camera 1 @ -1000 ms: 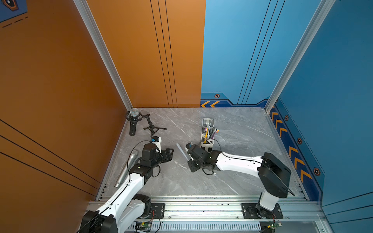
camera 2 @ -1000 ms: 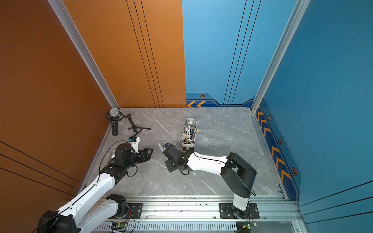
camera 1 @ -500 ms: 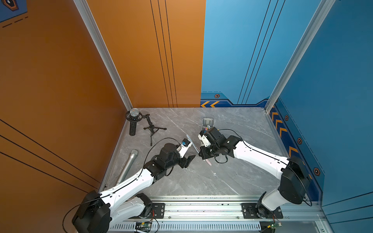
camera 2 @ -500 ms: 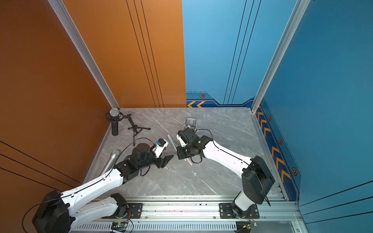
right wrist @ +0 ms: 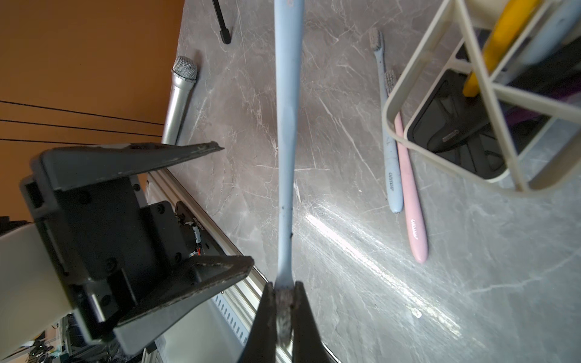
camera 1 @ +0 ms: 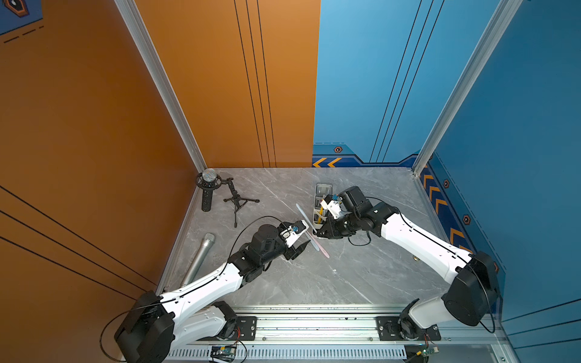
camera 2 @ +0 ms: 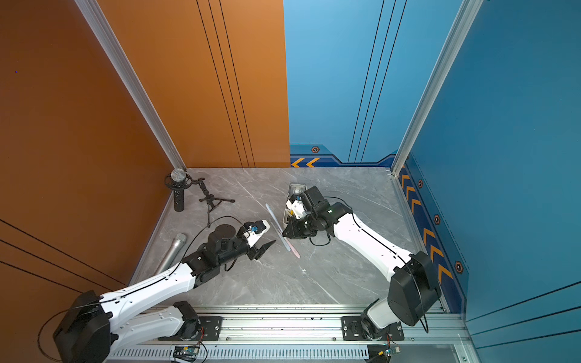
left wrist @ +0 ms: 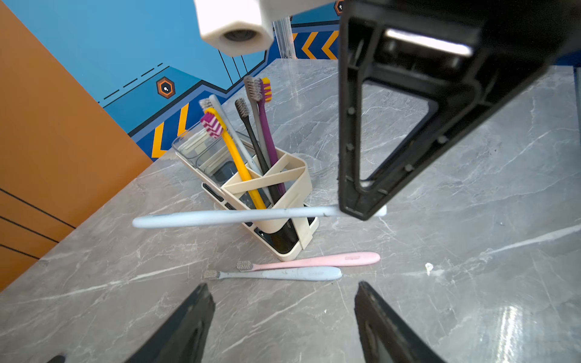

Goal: Place the toothbrush into the toothbrush holder
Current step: Pick up the toothbrush from the center of the board.

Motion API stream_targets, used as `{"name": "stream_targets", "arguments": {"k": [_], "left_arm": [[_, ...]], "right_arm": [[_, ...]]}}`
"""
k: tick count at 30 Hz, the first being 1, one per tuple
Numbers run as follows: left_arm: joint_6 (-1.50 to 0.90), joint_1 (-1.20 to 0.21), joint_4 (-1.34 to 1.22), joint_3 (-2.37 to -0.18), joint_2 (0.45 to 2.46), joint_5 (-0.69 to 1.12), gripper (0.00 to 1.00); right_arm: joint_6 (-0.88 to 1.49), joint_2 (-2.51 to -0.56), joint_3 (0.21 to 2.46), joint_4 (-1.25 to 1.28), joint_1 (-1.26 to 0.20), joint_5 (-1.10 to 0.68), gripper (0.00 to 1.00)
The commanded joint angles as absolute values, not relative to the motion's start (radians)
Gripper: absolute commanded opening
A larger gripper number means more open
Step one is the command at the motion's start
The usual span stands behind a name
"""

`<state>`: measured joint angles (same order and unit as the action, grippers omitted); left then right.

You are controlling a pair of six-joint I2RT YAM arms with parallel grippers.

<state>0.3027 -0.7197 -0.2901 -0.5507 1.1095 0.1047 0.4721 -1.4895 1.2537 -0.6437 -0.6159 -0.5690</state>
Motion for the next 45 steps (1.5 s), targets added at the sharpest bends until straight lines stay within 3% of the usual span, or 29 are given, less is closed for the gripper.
{"name": "stream_targets", "arguments": {"k": [1,11,31,39,45], "left_arm": [[0.375,-0.745,-0.336,-0.565,1.135,0.079,0.74],[0.491,-0.834,-0.384,-0.563,1.152,-0.038,0.74],[0.552,-0.863,-0.384,-0.622,1.225,-0.015,0.73],[0.549,-0.859,-0.383,-0.619,1.236,-0.017,0.58],[0.545,-0.856,-0.383,-0.628,1.245,-0.007,0.54]], "right_arm": [[0.475,-1.453,1.253,-0.686,-0.6,-0.635,0.0],[0.478,-1.466,1.263,-0.745,-0.573,-0.633,0.0],[0.475,-1.499,1.292,-0.759,-0.603,-0.724,0.0],[0.48,-1.496,1.298,-0.759,-0.596,-0.741,0.0],[0.479,-1.502,1.296,-0.758,-0.596,-0.759,0.0]]}}
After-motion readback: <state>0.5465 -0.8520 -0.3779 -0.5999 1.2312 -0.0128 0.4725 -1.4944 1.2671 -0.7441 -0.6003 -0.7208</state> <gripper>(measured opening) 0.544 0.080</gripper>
